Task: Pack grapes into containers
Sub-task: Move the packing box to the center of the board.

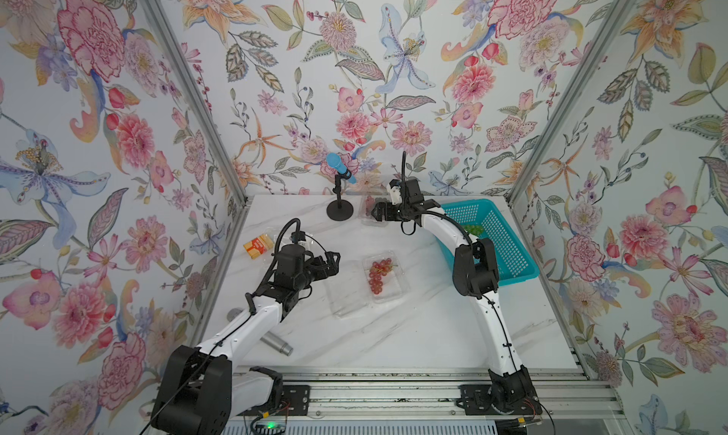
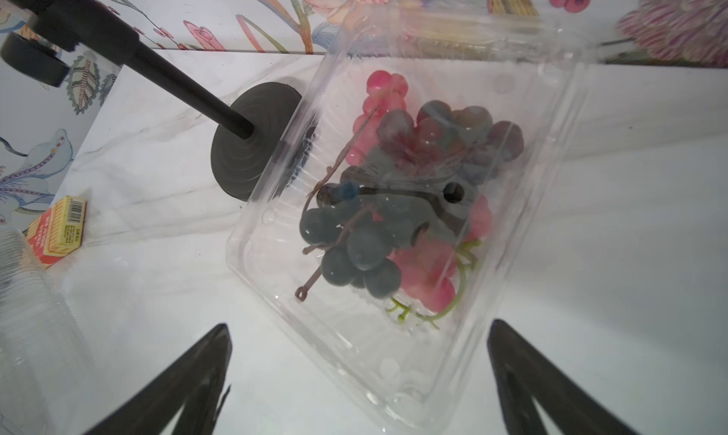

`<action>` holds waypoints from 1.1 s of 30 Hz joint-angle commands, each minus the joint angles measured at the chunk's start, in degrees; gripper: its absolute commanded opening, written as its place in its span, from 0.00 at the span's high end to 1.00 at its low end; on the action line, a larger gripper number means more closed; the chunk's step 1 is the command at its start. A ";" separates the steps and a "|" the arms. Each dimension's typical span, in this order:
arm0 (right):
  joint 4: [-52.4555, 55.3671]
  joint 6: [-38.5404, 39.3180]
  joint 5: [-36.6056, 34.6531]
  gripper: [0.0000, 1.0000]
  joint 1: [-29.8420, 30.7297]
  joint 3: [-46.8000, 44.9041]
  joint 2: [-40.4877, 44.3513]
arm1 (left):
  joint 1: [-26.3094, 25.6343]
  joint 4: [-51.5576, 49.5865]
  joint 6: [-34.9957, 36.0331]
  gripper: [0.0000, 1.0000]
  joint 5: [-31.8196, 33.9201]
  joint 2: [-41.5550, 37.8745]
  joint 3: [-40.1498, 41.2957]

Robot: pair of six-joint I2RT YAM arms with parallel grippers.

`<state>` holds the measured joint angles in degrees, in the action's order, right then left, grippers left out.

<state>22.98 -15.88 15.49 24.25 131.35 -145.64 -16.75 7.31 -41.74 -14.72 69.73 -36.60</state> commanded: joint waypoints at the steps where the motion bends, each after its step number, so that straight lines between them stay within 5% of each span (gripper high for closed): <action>1: 1.59 -1.60 -0.72 0.00 -1.52 -1.26 0.76 | 0.49 1.05 0.95 0.00 -0.57 -0.13 0.82; 8: 1.41 -2.91 0.46 0.00 -3.72 -0.12 0.10 | 0.48 1.92 0.14 0.00 -1.35 0.09 1.49; 18: -1.60 -10.29 9.17 0.00 -6.10 15.05 -12.02 | 0.43 0.94 -0.50 0.00 -0.94 -2.64 3.28; 33: -11.15 -14.88 11.68 0.00 -3.67 18.24 -16.10 | 0.47 0.24 -0.19 0.00 -1.74 -3.96 4.35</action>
<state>13.74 -29.47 26.46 20.69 148.07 -161.01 -16.75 7.68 -42.00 -15.31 66.19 -32.73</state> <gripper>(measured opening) 0.995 0.997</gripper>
